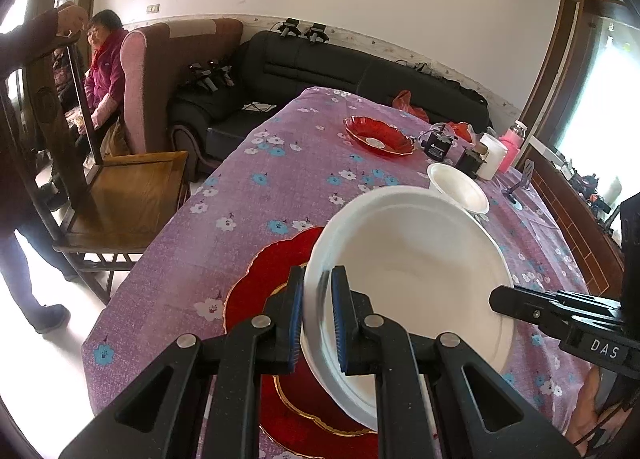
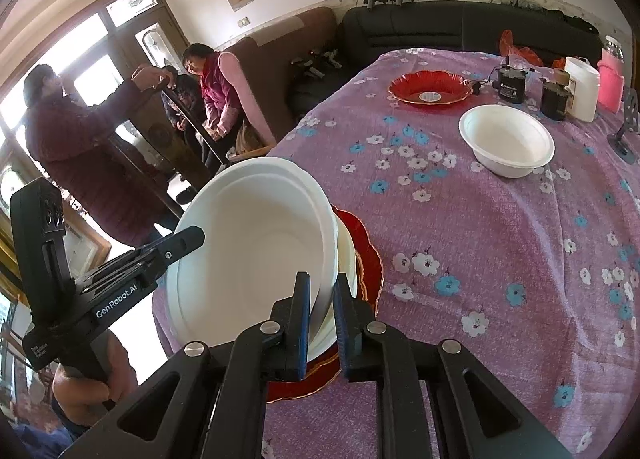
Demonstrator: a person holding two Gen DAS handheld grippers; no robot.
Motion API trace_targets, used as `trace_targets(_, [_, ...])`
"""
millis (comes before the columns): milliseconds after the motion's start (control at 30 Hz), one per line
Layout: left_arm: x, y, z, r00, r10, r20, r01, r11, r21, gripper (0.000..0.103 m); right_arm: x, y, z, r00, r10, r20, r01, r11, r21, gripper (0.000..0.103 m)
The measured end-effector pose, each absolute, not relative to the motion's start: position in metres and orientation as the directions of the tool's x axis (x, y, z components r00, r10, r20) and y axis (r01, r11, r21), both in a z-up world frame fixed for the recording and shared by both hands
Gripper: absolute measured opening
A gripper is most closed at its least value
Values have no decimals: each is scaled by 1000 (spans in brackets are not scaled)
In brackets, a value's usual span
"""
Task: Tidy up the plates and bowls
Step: 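Lower the white bowl onto the cream plate atop the stack, then open both grippers and withdraw from the placed bowl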
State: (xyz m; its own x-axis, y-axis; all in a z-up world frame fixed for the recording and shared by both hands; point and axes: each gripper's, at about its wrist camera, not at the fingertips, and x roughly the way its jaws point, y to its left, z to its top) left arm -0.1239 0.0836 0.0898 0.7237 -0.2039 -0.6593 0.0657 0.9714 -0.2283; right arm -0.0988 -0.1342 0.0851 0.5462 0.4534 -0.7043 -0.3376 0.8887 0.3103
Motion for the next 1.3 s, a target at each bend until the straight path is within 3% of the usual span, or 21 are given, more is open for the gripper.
trace_targets(833, [-125,81,96,738,-180,-650,51,976,-212,15,-100,-160,94,582,465,-668,-300,886,355,20])
trace_targets(1000, [-127,79,101,749,-170,-640,46,977,-206,34,-101,-177,99,604,459,-651,-274,887,371,20])
trace_targets(1300, [-132,66,111,763,-160,-627,61,982,-177,38,-100,-207,96,625,448,-640,-221,887,406,20])
